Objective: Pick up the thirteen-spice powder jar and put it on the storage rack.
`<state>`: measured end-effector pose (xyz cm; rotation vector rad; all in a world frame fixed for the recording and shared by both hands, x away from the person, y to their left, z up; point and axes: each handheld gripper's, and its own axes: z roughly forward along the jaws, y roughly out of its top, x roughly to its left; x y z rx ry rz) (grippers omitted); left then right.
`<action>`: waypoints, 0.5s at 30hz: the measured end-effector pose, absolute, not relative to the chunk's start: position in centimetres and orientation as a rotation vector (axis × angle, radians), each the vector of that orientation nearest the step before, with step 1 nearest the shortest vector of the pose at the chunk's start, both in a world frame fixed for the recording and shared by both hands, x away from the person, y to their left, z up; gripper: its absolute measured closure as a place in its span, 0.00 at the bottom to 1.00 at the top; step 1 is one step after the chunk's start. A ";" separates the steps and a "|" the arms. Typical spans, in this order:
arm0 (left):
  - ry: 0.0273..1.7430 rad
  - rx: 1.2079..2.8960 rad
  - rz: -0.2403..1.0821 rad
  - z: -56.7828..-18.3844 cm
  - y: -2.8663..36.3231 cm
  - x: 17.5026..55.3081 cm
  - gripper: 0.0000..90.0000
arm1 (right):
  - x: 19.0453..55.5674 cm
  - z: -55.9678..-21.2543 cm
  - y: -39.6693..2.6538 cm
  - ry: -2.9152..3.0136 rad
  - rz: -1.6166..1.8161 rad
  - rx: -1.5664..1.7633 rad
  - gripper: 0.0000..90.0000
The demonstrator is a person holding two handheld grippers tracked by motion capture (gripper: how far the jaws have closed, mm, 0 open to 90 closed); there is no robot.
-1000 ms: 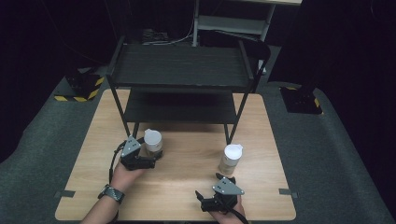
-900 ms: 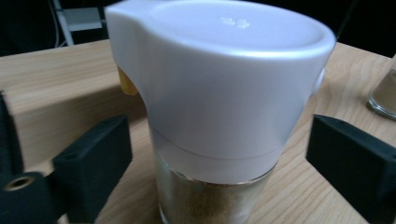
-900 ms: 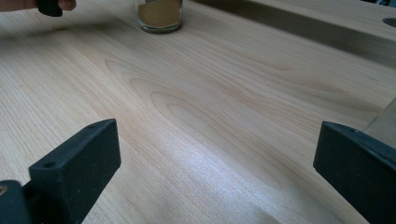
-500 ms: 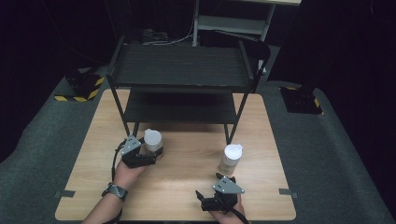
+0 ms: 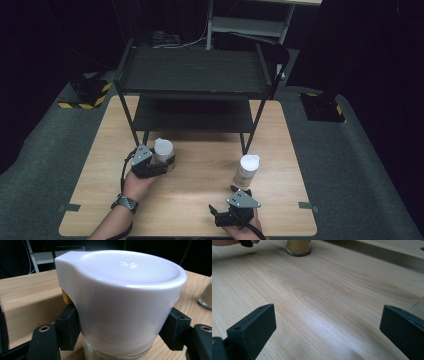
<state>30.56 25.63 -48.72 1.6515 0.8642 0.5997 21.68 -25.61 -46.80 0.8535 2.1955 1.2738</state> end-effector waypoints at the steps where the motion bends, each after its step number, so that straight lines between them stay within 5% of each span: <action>1: 0.864 1.651 0.600 -48.7 25.6 30.6 0.33 | 21.7 -46.8 -25.6 2.195 1.274 0.854 0.00; 15: 0.862 1.631 0.629 -48.8 25.7 29.8 0.33 | 21.7 -46.8 -25.7 2.196 1.280 0.860 0.00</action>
